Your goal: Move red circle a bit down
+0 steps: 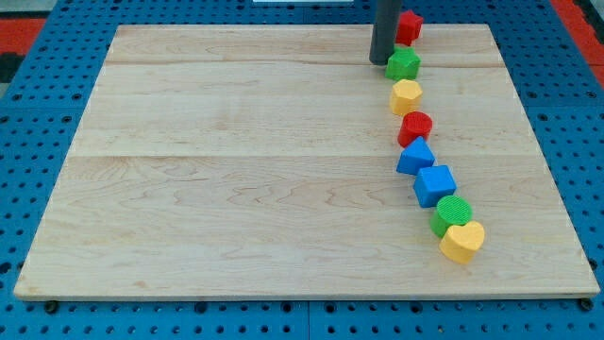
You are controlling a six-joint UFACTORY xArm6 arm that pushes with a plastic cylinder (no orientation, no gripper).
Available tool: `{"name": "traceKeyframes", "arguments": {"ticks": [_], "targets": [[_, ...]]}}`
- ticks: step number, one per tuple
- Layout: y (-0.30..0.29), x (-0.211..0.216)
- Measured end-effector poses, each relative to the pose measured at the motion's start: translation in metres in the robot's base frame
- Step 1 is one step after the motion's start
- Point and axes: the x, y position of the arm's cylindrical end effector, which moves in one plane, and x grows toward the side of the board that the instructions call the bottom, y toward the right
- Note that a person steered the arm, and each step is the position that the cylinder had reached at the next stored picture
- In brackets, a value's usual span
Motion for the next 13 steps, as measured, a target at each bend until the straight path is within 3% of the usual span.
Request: {"name": "traceKeyframes", "arguments": {"ticks": [1,2,4,7,8,9,13], "targets": [[0.021,-0.001],[0.0,-0.007],[0.0,0.025],[-0.025,0.038],[-0.007,0.082],[0.019,0.097],[0.007,0.098]]}}
